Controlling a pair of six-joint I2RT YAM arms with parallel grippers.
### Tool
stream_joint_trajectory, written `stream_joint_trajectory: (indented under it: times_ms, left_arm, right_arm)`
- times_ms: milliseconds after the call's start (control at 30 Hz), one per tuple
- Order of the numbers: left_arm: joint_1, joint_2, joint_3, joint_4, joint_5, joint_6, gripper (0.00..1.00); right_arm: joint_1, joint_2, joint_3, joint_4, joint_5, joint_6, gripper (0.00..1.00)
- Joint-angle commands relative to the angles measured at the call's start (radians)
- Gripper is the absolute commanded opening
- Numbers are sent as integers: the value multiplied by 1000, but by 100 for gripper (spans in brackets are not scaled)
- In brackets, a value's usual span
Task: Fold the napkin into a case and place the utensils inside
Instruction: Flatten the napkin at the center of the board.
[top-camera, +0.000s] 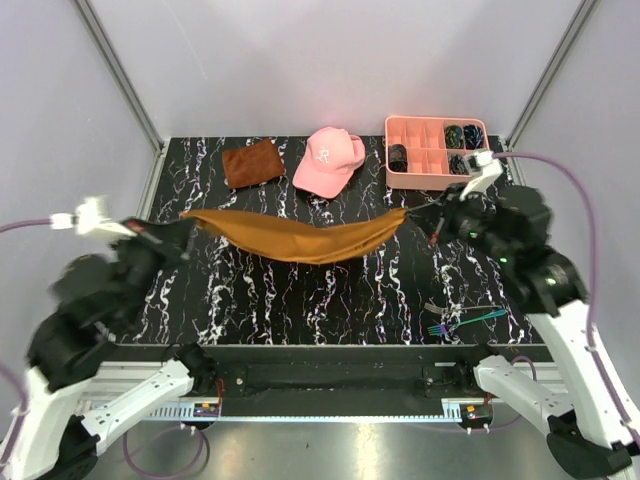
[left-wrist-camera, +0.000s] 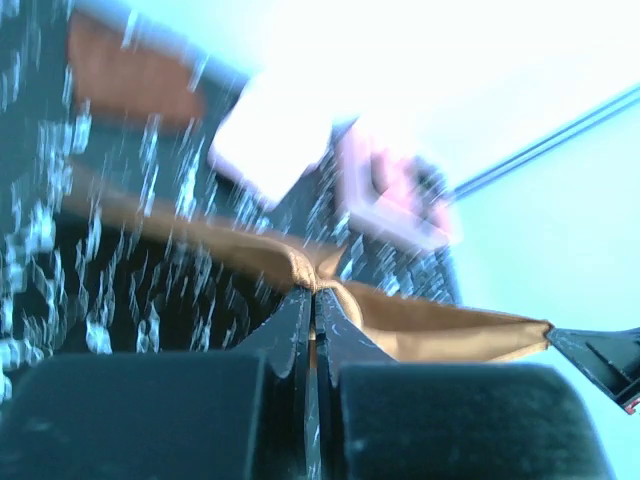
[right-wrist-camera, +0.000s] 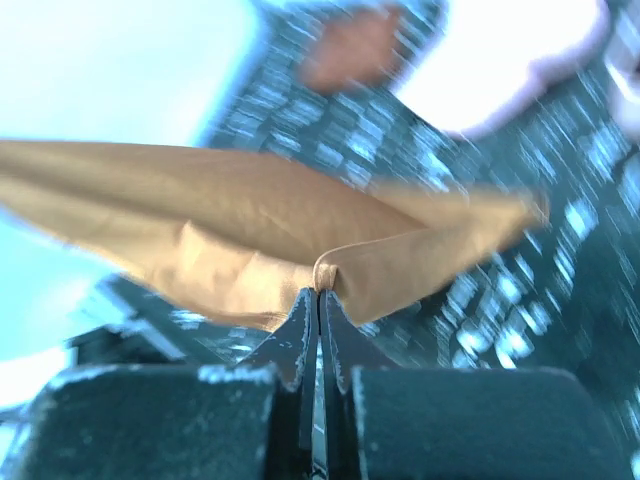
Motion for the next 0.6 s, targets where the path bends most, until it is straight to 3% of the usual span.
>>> stream_joint_trajectory:
  times_ms: [0,133,300,400,567]
  left_arm:
    - [1,-41,182,90,43,284,0]
    - [1,-42,344,121,153,361,0]
    - [1,-38,397,123,210,375,0]
    - [1,-38,368,132,171,373,0]
    - [1,68,343,11,-21,263,0]
  right_arm:
    - [-3,-77,192,-31,-256,-68,0]
    - [-2,-143,293,-14,-351,-45,0]
    - [-2,-187,352,34,-342,36,0]
    - [-5,-197,342,29,-253,58,0]
    - [-3,-115,332,-78,53,114,0]
